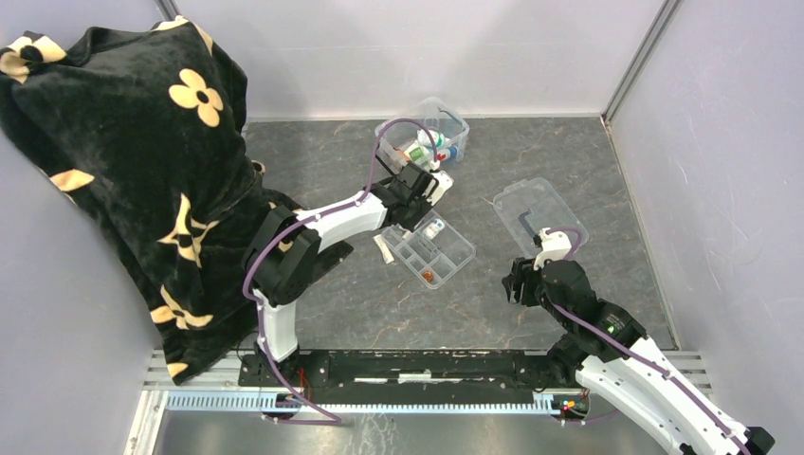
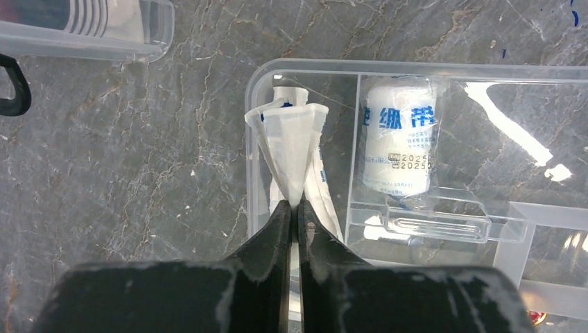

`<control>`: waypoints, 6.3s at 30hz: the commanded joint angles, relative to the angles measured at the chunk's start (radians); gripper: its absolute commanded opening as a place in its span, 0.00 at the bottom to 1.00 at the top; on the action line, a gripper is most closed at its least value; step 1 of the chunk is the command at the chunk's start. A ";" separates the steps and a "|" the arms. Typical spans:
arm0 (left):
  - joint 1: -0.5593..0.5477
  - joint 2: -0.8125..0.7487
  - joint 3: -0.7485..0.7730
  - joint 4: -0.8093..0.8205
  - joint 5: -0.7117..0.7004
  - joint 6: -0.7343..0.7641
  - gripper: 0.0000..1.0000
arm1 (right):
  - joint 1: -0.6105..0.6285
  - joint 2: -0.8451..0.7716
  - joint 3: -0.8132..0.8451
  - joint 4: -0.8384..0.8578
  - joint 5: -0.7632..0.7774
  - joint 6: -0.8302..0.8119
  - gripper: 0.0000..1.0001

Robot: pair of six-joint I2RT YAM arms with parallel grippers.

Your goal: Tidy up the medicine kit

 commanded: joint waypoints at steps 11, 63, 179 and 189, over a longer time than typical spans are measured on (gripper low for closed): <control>0.002 0.005 0.041 -0.057 0.002 0.054 0.32 | -0.002 0.004 0.036 -0.013 0.016 0.009 0.63; 0.065 -0.346 -0.560 0.223 -0.122 -1.164 0.52 | -0.003 -0.028 0.011 0.000 0.005 0.032 0.63; 0.084 -0.406 -0.099 0.207 0.158 -0.025 0.44 | -0.002 -0.086 0.045 -0.046 -0.007 0.001 0.65; 0.096 -0.626 -0.189 -0.077 -0.131 -0.445 0.49 | -0.003 0.035 0.086 0.086 -0.070 -0.041 0.70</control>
